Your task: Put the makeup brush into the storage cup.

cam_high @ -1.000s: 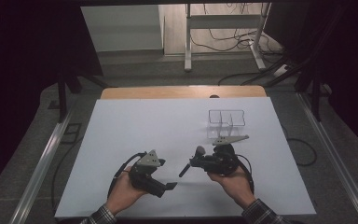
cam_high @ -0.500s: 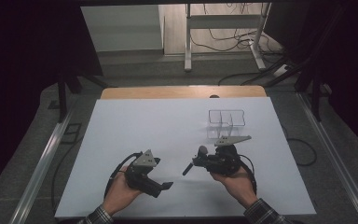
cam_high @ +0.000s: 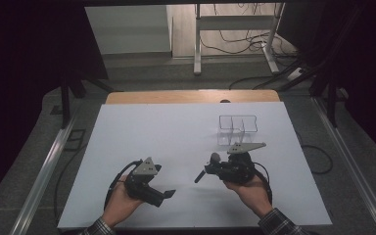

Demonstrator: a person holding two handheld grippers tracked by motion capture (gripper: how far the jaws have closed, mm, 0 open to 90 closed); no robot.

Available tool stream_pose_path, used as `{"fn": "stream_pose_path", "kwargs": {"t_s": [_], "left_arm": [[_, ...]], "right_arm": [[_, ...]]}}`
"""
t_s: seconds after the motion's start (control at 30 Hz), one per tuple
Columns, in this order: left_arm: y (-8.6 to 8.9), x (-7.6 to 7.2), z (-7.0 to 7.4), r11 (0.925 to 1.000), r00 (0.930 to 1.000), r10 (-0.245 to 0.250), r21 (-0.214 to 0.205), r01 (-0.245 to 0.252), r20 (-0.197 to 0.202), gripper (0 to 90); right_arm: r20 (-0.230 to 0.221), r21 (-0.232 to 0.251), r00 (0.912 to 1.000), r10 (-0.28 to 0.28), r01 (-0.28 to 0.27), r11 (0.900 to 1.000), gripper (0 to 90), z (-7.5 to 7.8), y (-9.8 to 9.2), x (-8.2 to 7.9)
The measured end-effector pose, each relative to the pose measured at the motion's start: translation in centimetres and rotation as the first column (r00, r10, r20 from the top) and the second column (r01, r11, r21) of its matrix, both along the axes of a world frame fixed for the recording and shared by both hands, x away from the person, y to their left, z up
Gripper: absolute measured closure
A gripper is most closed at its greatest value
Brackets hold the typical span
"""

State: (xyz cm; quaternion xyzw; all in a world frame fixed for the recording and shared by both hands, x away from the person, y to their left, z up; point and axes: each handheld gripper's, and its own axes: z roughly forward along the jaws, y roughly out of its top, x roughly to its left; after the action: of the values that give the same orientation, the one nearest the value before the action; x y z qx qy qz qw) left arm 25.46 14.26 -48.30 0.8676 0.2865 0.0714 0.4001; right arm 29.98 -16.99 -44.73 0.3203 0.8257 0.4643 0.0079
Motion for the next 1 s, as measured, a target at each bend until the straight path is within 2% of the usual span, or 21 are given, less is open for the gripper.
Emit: {"fn": "stream_pose_path", "kwargs": {"t_s": [0.13,0.33,1.0], "left_arm": [[0.3,-0.1,0.0,1.0,1.0,0.008,0.0,-0.008,0.001,3.6],[0.7,-0.2,0.0,0.9998,0.9998,0.019,0.004,-0.019,0.0,2.9],[2.3,-0.7,-0.1,0.9981,0.9981,0.061,0.013,-0.061,0.006,2.4]], "right_arm": [[0.003,-0.009,1.0,0.001,-0.001,1.0,77.0,0.0,-0.1,0.0],[0.035,-0.034,0.9994,0.006,-0.005,0.9994,77.0,0.2,-0.1,-0.1],[0.08,-0.041,0.9958,-0.044,0.048,0.998,76.9,0.9,-1.6,0.0]]}}
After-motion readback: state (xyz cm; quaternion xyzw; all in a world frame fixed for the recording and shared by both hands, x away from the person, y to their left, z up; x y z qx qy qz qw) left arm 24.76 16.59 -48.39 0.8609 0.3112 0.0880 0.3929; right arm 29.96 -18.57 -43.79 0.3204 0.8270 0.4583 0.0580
